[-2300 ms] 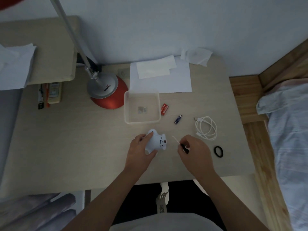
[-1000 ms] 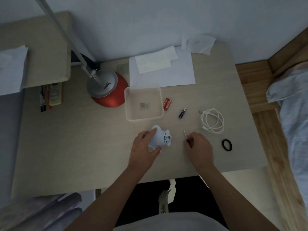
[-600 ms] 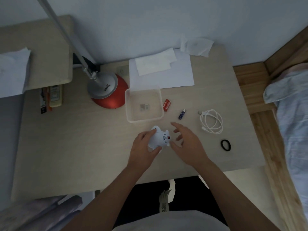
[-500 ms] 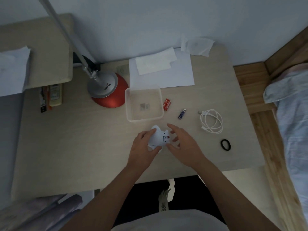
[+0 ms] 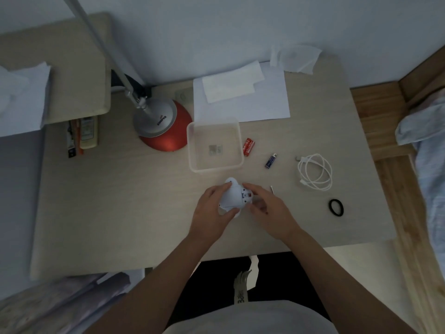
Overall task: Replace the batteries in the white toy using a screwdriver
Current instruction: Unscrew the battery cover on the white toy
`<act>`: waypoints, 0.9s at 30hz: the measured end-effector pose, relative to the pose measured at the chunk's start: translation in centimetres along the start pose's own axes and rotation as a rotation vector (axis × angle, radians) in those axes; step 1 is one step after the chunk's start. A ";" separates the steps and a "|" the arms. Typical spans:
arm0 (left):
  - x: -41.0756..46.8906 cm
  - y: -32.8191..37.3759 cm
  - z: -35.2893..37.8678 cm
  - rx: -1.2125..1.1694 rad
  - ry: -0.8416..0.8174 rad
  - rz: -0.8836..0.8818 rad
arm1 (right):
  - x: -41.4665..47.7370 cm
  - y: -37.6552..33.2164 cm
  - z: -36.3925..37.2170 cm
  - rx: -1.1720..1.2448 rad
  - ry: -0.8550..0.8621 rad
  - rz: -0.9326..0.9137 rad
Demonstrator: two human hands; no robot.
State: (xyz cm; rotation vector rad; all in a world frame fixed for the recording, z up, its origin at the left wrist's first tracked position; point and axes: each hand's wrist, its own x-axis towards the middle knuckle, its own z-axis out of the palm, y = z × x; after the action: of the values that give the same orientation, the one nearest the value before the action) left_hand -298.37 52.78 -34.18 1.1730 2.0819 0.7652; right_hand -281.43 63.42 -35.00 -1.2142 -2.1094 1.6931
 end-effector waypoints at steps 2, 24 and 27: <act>-0.1 0.2 -0.1 -0.007 0.001 -0.013 | 0.1 0.0 0.0 0.005 -0.004 0.000; 2.0 1.4 -1.4 0.507 -0.230 0.481 | 0.4 -0.8 -0.9 -0.007 -0.038 0.019; 2.7 1.6 -1.3 0.563 -0.252 0.447 | 0.3 -1.0 -1.0 -0.022 -0.038 0.026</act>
State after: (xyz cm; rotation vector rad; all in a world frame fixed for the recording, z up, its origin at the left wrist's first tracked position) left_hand -299.64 55.58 -32.75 1.9727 1.8909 0.1833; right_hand -281.52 64.38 -33.93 -1.2304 -2.1485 1.7224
